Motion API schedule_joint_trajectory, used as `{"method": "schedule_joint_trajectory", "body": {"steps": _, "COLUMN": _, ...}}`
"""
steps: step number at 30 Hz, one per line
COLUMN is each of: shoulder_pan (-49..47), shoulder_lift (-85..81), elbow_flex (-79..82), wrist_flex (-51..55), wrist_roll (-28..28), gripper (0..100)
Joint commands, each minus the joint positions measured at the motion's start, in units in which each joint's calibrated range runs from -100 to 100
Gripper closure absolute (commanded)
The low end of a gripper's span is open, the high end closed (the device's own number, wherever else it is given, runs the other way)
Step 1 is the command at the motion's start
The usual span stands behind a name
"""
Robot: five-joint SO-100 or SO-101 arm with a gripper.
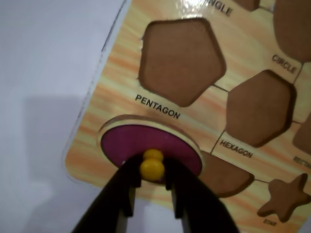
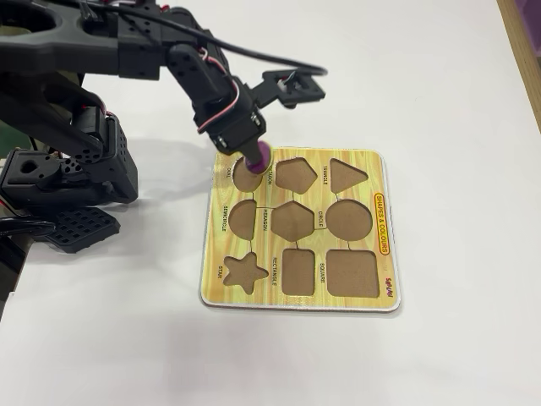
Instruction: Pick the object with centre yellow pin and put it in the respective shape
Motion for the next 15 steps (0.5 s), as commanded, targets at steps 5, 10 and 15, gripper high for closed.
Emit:
{"method": "schedule_joint_trajectory", "body": {"steps": 5, "shoulder_pan": 0.5, "shoulder_lift": -1.7, "elbow_flex": 4.4, "wrist_flex": 0.3, "wrist_roll": 0.5, "gripper": 99}}
{"method": "schedule_joint_trajectory", "body": {"steps": 10, "shoulder_pan": 0.5, "shoulder_lift": -1.8, "elbow_flex": 4.5, "wrist_flex": 0.3, "wrist_roll": 0.5, "gripper": 99}}
{"method": "schedule_joint_trajectory", "body": {"steps": 15, "shoulder_pan": 0.5, "shoulder_lift": -1.8, "elbow_flex": 4.5, "wrist_flex": 0.3, "wrist_roll": 0.6, "gripper": 99}}
